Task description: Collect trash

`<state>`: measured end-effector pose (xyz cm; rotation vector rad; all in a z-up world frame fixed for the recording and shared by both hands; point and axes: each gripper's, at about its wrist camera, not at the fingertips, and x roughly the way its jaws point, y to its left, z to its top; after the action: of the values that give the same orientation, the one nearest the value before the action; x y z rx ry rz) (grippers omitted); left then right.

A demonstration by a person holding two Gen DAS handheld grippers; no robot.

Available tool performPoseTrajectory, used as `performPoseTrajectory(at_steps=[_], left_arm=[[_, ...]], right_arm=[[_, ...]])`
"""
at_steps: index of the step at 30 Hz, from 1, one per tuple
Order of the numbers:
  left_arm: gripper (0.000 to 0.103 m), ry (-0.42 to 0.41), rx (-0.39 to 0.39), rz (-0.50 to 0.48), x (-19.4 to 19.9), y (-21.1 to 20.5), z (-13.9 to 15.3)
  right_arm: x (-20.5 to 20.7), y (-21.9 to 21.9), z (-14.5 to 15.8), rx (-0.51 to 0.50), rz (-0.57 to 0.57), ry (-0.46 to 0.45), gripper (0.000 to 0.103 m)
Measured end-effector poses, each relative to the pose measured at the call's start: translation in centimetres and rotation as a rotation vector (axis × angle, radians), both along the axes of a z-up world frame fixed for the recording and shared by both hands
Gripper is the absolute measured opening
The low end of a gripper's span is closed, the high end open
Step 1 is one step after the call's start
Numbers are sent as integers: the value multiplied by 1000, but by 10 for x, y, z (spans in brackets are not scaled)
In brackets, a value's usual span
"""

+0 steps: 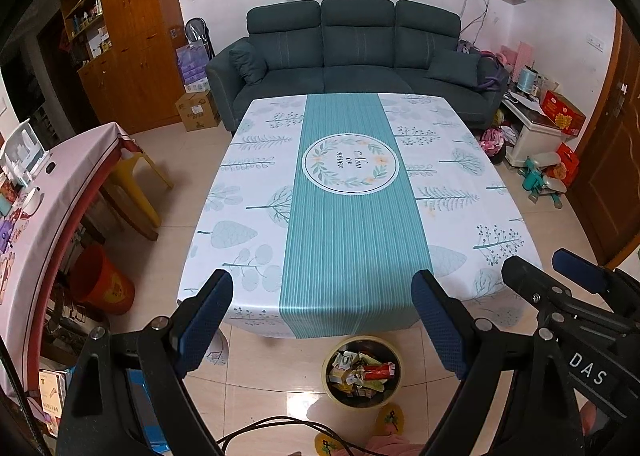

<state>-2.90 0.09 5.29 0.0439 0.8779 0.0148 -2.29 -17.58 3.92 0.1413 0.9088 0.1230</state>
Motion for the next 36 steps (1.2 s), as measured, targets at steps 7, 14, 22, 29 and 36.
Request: performPoseTrajectory(at_steps=[7,14,22,29,36], left_arm=[[89,1,4,-1,0,1,0],[89,6,3,2,1,2,-1],[89,26,-12,5,-1,5,-6],[89,34,-16,4,-1,6,-7],[89,34,-16,4,-1,6,-7]], right_arm=[[0,0,0,-3,-2,0,68],[0,0,1,-5,-2,0,68],[1,0,0,-6,3,5,68],[2,-2,0,-10,7,10,68],[1,-1,0,-10,6,9,68]])
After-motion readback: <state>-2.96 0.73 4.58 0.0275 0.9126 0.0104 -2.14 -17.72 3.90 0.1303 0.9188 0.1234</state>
